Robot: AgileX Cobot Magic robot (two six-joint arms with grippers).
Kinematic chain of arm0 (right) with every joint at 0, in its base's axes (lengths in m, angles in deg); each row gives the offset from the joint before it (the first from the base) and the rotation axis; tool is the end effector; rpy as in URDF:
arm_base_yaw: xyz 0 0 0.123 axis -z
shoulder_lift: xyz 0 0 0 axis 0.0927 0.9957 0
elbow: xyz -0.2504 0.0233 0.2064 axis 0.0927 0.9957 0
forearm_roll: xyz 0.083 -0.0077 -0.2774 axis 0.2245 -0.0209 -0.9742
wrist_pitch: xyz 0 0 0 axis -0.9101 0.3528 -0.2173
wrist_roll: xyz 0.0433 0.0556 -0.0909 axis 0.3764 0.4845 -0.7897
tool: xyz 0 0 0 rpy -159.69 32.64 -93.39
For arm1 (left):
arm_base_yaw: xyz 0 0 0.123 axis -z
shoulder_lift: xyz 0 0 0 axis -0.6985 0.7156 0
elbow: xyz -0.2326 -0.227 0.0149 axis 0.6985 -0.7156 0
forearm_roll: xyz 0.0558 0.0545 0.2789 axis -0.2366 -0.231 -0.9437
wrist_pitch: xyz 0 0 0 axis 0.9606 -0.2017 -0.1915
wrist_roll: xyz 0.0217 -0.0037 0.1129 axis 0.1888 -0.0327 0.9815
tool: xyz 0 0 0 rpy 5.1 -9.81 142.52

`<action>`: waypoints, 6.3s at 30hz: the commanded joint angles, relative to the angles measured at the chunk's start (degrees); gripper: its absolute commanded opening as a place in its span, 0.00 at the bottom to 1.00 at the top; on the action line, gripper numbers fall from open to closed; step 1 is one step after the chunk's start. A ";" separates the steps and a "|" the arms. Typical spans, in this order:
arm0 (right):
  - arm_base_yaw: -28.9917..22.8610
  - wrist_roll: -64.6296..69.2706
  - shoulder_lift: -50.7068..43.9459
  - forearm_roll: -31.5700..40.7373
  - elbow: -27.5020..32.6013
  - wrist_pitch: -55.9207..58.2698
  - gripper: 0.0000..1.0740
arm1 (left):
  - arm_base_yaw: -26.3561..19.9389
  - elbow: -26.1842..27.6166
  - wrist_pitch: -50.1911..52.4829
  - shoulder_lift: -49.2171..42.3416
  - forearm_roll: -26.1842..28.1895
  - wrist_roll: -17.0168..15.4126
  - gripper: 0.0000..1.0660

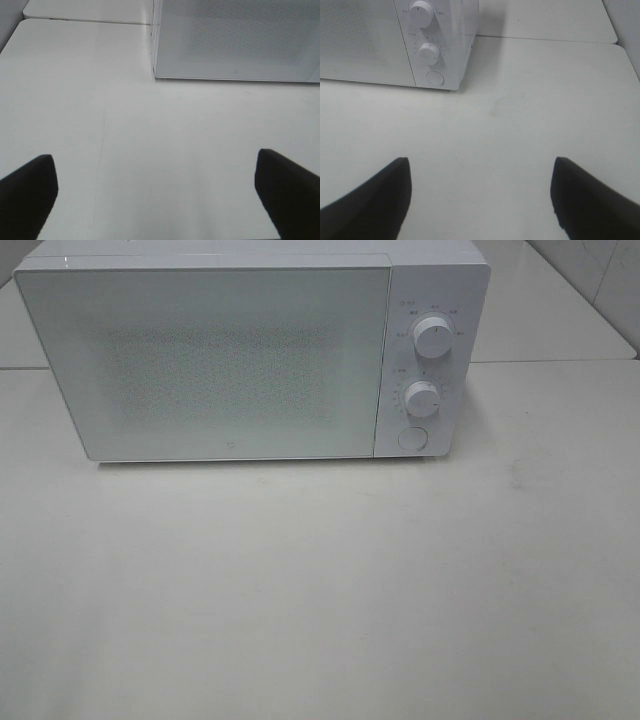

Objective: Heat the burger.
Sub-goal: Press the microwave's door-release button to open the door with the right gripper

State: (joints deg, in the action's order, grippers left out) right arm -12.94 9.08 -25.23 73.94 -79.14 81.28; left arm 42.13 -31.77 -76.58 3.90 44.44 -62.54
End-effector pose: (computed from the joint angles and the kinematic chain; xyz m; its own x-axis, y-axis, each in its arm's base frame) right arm 0.0394 0.0044 0.3100 -0.3641 -0.0312 -0.9309 -0.1193 0.9928 0.0134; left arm 0.0060 -0.0155 0.2916 -0.4363 -0.0542 -0.8982 0.0698 0.9931 -0.0939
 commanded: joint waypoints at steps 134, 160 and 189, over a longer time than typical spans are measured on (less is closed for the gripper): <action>-29.74 73.28 109.95 42.23 -10.89 -107.54 0.00 | 0.00 -0.23 -0.06 -1.09 0.34 -0.40 0.94; -26.41 74.26 115.51 40.34 -16.10 -106.28 0.00 | 0.00 -0.23 -0.06 -1.09 0.34 -0.40 0.94; -25.10 73.11 117.80 40.51 -18.96 -106.63 0.00 | 0.00 -0.23 -0.06 -1.09 0.34 -0.40 0.94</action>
State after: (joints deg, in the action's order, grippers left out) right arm -38.20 82.48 92.17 114.91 -97.65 -25.81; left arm 42.13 -31.77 -76.58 3.90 44.44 -62.54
